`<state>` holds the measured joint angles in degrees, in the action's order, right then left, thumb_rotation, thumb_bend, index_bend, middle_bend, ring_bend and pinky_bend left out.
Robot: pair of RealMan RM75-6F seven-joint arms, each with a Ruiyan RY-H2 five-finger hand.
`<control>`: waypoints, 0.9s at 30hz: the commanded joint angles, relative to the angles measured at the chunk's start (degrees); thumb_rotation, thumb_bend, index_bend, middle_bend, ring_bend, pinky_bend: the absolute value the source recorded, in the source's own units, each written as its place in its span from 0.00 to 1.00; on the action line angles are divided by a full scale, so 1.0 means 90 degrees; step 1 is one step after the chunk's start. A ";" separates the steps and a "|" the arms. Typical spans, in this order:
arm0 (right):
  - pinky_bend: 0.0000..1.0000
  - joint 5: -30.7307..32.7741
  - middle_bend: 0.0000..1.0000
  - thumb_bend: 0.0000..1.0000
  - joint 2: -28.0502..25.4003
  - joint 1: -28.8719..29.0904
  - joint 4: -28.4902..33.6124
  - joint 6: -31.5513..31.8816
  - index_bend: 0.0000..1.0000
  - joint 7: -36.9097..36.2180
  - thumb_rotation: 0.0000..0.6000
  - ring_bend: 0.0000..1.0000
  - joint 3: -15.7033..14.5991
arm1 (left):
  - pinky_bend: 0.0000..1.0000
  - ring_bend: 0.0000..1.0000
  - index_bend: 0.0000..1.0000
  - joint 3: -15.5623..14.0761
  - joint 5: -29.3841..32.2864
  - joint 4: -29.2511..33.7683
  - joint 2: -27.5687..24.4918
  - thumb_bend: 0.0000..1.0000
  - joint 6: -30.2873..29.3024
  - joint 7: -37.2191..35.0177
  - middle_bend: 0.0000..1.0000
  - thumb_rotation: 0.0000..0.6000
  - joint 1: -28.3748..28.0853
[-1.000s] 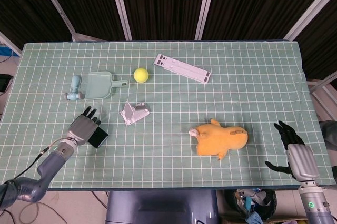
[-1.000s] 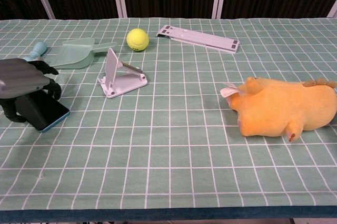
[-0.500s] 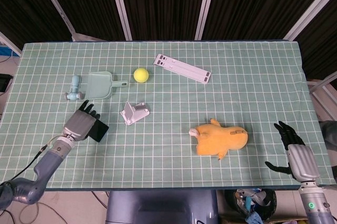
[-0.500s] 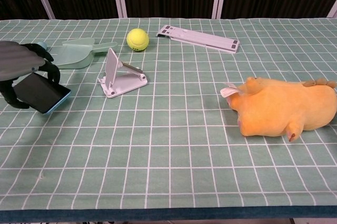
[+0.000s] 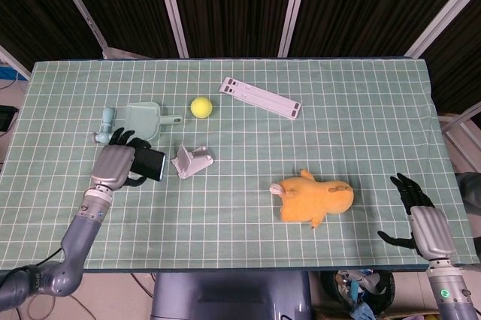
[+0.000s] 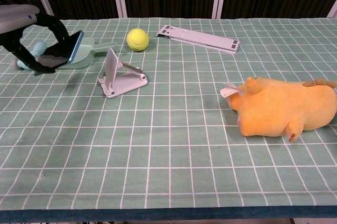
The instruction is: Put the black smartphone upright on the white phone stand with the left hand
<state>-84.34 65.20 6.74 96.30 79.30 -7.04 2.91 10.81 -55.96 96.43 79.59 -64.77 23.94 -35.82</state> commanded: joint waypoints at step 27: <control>0.19 0.0076 0.00 0.16 -0.0058 0.0031 0.0047 -0.0106 0.00 -0.0163 1.00 0.00 0.0017 | 0.00 0.09 0.47 0.2260 0.3273 0.0859 0.2188 0.33 -0.1626 -0.0967 0.52 1.00 -0.0222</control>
<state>-83.65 64.67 7.02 96.73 78.34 -8.51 3.06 30.60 -27.14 104.42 98.82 -79.23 15.60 -37.77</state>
